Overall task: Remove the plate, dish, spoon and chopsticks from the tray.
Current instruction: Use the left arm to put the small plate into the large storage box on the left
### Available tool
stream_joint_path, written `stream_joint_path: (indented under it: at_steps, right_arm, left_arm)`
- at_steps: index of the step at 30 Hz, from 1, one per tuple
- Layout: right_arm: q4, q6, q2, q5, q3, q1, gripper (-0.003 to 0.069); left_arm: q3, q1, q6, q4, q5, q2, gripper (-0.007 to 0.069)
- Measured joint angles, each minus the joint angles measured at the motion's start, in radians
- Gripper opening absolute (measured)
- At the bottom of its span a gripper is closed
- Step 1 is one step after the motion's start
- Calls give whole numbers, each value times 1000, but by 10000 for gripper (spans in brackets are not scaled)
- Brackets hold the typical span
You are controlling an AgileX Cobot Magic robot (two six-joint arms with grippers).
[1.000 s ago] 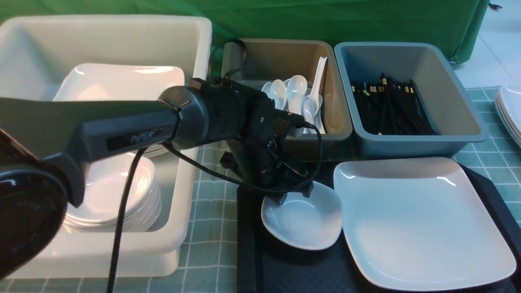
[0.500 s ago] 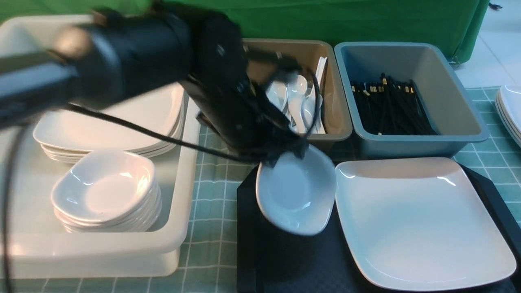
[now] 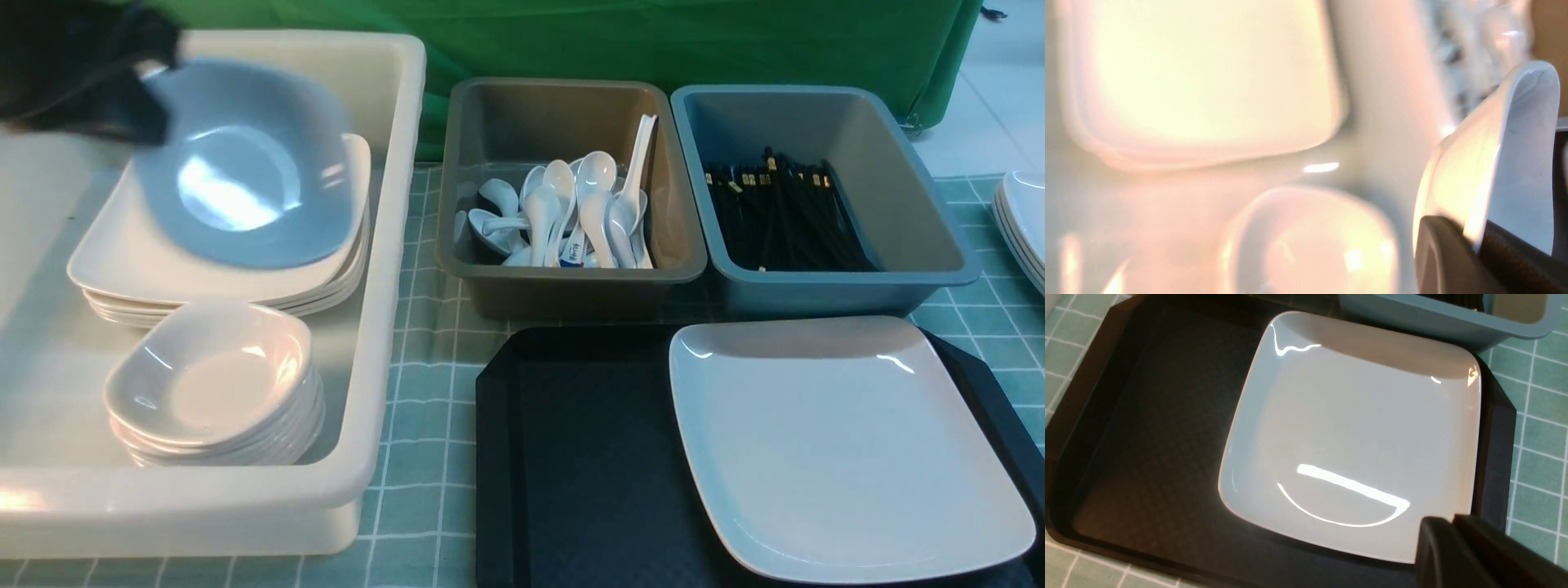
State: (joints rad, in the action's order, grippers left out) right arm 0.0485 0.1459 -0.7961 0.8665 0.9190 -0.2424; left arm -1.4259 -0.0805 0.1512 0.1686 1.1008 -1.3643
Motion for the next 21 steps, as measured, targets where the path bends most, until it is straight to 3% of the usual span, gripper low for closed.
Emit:
stream_joint_path:
  at_steps: [6, 15, 19, 21]
  right_arm:
    - [1, 0, 0, -2, 0, 0, 84]
    - [1, 0, 0, -4, 0, 0, 87]
    - [1, 0, 0, -4, 0, 0, 87]
    - [2, 0, 0, -4, 0, 0, 88]
  left_arm:
    - [191, -118, 132, 36, -92, -13, 20]
    - [290, -122, 243, 93, -193, -107, 24]
    - [292, -123, 247, 78, -206, -135, 75]
    - [295, -123, 247, 73, -210, -137, 166]
